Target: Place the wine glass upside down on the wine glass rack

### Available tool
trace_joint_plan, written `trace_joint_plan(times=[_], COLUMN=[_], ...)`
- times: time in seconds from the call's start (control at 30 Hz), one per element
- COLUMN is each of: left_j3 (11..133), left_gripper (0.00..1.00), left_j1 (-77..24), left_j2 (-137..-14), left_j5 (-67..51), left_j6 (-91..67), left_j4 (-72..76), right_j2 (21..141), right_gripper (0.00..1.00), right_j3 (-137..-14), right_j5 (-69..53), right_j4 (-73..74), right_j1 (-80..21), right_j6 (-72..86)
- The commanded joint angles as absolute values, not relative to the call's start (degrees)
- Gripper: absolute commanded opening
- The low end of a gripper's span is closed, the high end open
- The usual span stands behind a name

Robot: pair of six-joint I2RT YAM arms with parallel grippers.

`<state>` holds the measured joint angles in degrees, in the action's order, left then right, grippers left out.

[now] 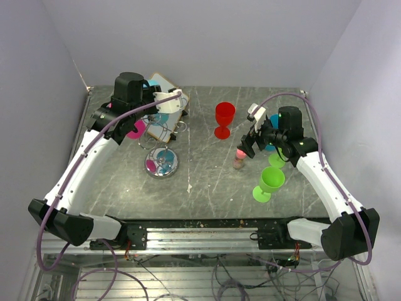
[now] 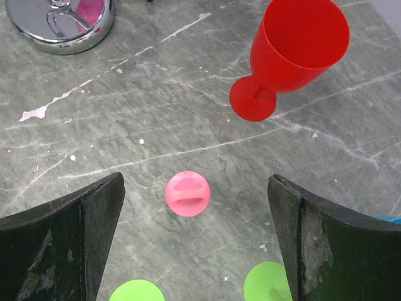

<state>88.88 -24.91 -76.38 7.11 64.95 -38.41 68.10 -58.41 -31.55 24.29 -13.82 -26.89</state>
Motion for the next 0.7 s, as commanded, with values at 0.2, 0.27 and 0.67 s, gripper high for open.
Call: trace_joint_plan(times=[0.2,0.27,0.67], left_j3=[90.18,90.18,90.13], left_gripper=[0.54,0.54,0.5], left_j1=[-22.58,-22.1,-21.6], left_j2=[-74.61,-74.46,-75.38], left_j5=[5.28,4.92,1.05], left_j6=[65.97,65.64,59.79], left_j4=[-40.54,-39.89,-34.62], right_j2=[67.99,68.03,68.21], right_gripper=[0.97,0.97,0.97], right_j3=[-57.74,-57.74,-57.68], right_j5=[-31.73,-31.73,-31.64], right_j4=[23.82,23.77,23.81], right_j1=[-13.53,-13.45,-13.53], right_j6=[-27.16,-27.16,-27.3])
